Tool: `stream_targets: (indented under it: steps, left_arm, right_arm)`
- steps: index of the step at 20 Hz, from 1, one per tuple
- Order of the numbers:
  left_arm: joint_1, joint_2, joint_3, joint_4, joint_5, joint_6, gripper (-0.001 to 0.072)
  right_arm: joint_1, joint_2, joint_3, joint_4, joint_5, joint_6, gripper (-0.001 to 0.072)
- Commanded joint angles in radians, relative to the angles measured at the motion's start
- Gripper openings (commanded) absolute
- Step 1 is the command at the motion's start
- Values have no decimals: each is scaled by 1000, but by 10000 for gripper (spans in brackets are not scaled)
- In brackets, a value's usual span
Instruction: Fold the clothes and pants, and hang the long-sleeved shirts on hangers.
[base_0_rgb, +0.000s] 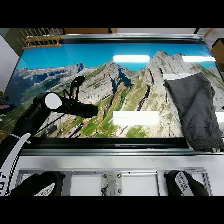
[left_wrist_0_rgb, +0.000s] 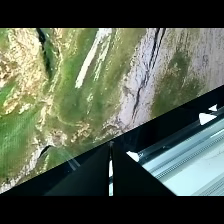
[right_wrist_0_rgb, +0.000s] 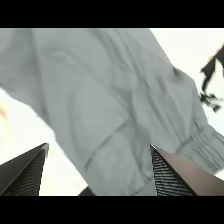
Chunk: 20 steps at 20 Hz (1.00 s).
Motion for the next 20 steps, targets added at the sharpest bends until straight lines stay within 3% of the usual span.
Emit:
stream_targets:
  steps: [1, 7, 11, 12, 13, 14, 15, 20]
  left_arm:
    - [-1, -1, 1, 0, 4, 3, 4]
    - [0, -1, 1, -2, 3, 2, 4]
    - [0, -1, 1, -2, 3, 2, 4]
    - [0, -1, 1, -2, 2, 2, 4]
    - [0, -1, 1, -2, 3, 2, 4]
    - [0, -1, 1, -2, 3, 2, 4]
    - [0, -1, 1, -2, 3, 2, 4]
    - [0, -1, 1, -2, 3, 2, 4]
  right_arm:
    - [70, 85, 30, 187, -27, -169, 712]
    - [387, 84, 28, 244, -27, -220, 708]
    - [490, 63, 28, 244, -26, -220, 702]
    - [500, 59, 27, 245, -26, -220, 648]
    - [505, 57, 27, 245, -25, -220, 391]
    - [505, 56, 27, 245, -20, -220, 73]
    - [503, 56, 27, 244, -19, -220, 24]
    - [503, 57, 27, 245, 14, -219, 23]
